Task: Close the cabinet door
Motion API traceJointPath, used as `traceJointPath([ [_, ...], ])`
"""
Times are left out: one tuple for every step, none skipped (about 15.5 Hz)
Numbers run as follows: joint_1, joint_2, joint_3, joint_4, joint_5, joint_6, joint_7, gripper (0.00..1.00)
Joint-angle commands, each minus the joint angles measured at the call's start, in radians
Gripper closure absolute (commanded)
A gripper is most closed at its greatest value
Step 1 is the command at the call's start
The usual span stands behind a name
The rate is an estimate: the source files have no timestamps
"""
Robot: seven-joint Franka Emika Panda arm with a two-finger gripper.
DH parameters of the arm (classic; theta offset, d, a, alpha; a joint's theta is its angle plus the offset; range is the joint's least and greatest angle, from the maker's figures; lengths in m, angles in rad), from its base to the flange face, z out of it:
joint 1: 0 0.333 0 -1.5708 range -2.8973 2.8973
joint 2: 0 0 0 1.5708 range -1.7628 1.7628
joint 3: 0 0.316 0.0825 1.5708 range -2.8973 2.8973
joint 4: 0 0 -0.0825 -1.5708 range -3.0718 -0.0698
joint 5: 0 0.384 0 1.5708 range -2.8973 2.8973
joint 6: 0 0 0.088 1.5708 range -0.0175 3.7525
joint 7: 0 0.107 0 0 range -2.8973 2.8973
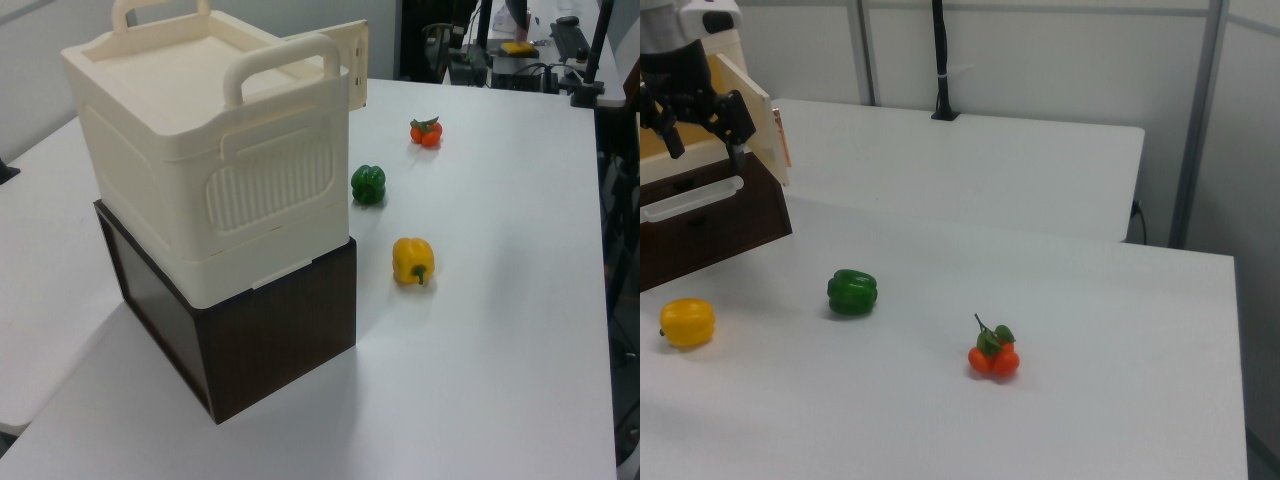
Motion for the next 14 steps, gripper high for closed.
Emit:
traceJointPath([
  [0.017,-0.007,-0.01,-0.012,0.015,0.017,0.009,0.0],
  [0.017,-0.007,-0.01,-0.012,0.015,0.017,0.009,0.0],
  [0.017,-0.005,-0.008,-0.012,0.015,0.017,0.009,0.0],
  [0.017,-0.005,-0.008,-0.012,0.015,0.018,0.009,0.0],
  [0.017,-0.005,-0.008,-0.012,0.015,0.018,0.009,0.0],
  [0.017,-0.004,-0.008,-0.012,0.015,0.02,0.009,0.0],
  [0.017,0.001,-0.007,-0.011,0.015,0.031,0.009,0.12],
  [0.018,0.001,-0.004,-0.011,0.016,0.043,0.011,0.27],
  [0.018,0.001,-0.004,-0.012,0.019,0.052,0.015,0.48],
  [0.017,0.001,-0.002,-0.011,0.039,0.06,0.018,0.65],
  [0.015,0.001,-0.004,-0.011,0.065,0.061,0.018,0.81],
  [0.013,0.003,-0.004,-0.011,0.087,0.066,0.018,0.96],
  [0.012,0.003,-0.004,-0.011,0.099,0.087,0.027,1.0],
  [0.012,0.006,-0.004,-0.014,0.111,0.113,0.031,1.0],
])
